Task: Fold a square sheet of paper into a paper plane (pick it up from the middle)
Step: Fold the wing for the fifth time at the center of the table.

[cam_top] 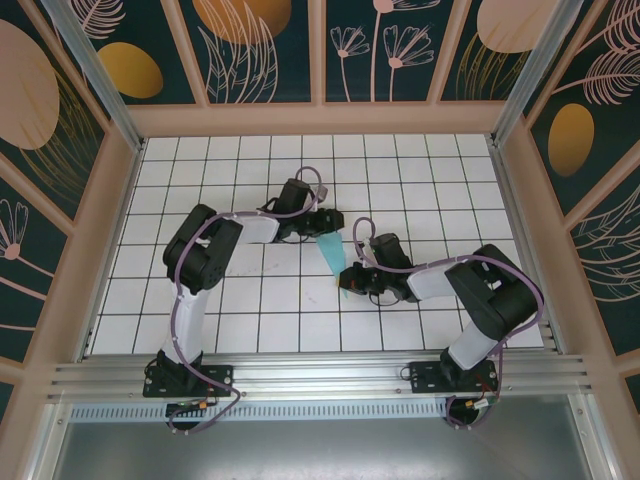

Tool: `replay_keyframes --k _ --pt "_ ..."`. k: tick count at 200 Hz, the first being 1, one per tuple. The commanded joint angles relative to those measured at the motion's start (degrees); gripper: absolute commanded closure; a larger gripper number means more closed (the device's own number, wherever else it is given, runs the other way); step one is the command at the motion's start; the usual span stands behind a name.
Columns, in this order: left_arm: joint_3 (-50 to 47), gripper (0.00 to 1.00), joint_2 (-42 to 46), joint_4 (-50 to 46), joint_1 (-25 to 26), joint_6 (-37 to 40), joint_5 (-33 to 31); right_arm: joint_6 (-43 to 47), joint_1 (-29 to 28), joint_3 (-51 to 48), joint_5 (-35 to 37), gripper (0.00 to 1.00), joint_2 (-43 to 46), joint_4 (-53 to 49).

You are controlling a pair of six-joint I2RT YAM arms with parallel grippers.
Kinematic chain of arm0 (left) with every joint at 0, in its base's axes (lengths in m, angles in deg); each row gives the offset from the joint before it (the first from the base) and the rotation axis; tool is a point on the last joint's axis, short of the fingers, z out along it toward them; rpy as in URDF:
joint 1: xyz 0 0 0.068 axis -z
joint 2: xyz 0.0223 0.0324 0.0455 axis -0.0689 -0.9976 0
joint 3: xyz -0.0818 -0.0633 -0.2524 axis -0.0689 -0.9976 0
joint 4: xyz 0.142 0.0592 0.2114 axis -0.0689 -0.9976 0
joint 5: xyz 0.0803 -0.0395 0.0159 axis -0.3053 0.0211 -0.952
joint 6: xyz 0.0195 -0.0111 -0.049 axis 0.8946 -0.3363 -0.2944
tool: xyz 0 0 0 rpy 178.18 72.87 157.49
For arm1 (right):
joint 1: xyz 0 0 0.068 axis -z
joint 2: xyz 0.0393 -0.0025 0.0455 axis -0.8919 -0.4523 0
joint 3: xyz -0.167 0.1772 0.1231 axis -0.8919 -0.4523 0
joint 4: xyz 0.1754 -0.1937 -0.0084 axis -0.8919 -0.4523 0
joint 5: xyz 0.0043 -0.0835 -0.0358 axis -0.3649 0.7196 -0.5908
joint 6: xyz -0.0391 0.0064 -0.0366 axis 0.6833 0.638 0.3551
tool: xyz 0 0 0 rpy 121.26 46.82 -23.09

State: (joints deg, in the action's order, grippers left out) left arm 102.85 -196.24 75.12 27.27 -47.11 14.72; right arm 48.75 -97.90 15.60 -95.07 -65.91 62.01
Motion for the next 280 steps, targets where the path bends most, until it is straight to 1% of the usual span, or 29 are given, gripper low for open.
replay_keyframes --k 1,36,73,99,125,145,159,193,208,220,229,239,255,280 --pt "2.1 0.52 -0.3 -3.3 -1.9 3.4 -3.5 0.9 -0.5 -2.0 1.1 1.00 -3.8 -8.9" --pt "2.0 0.51 4.1 -3.7 -2.0 3.5 -3.5 1.1 -0.5 -0.9 1.1 1.00 -4.2 -9.4" --pt "-2.4 0.48 10.5 -2.1 -2.0 2.4 -3.4 1.1 -0.5 0.4 1.0 1.00 -4.6 -9.5" --pt "-7.4 0.47 14.8 0.4 -2.0 0.7 -3.7 1.0 -0.6 1.0 0.9 1.00 -5.3 -9.5" --pt "-14.8 0.48 19.1 6.7 -2.0 -2.6 -2.1 0.9 -0.7 1.3 1.1 1.00 -5.5 -9.6" --pt "-19.5 0.52 19.3 10.9 -1.7 -5.2 2.6 0.8 -0.7 1.5 1.1 1.00 -5.5 -9.7" --pt "-21.6 0.53 19.0 13.6 -0.9 -6.6 4.5 0.7 -0.7 1.6 1.0 1.00 -5.5 -9.7" --pt "-21.7 0.52 16.0 14.5 1.6 -6.9 5.3 0.9 -0.8 1.7 1.2 1.00 -5.6 -10.2" --pt "-21.6 0.52 14.1 15.5 2.1 -7.3 4.8 0.8 -0.8 1.8 1.3 1.00 -5.5 -10.4" --pt "-21.1 0.52 12.6 14.2 2.1 -6.1 3.6 0.8 -0.9 1.8 1.4 1.00 -5.4 -10.5" --pt "-20.2 0.52 11.6 10.4 2.1 -3.5 0.4 0.8 -0.8 1.9 1.5 1.00 -5.2 -10.6" --pt "-19.8 0.53 10.7 7.5 1.9 -2.4 -3.7 1.0 -0.9 2.0 1.5 1.00 -5.1 -11.0" --pt "-20.4 0.53 10.2 9.1 1.2 -3.3 -5.1 1.2 -1.0 1.9 1.5 1.00 -4.7 -11.6" --pt "-19.8 0.52 11.0 8.1 -0.1 -3.9 -7.7 1.4 -1.0 1.4 1.6 1.00 -3.9 -12.3"
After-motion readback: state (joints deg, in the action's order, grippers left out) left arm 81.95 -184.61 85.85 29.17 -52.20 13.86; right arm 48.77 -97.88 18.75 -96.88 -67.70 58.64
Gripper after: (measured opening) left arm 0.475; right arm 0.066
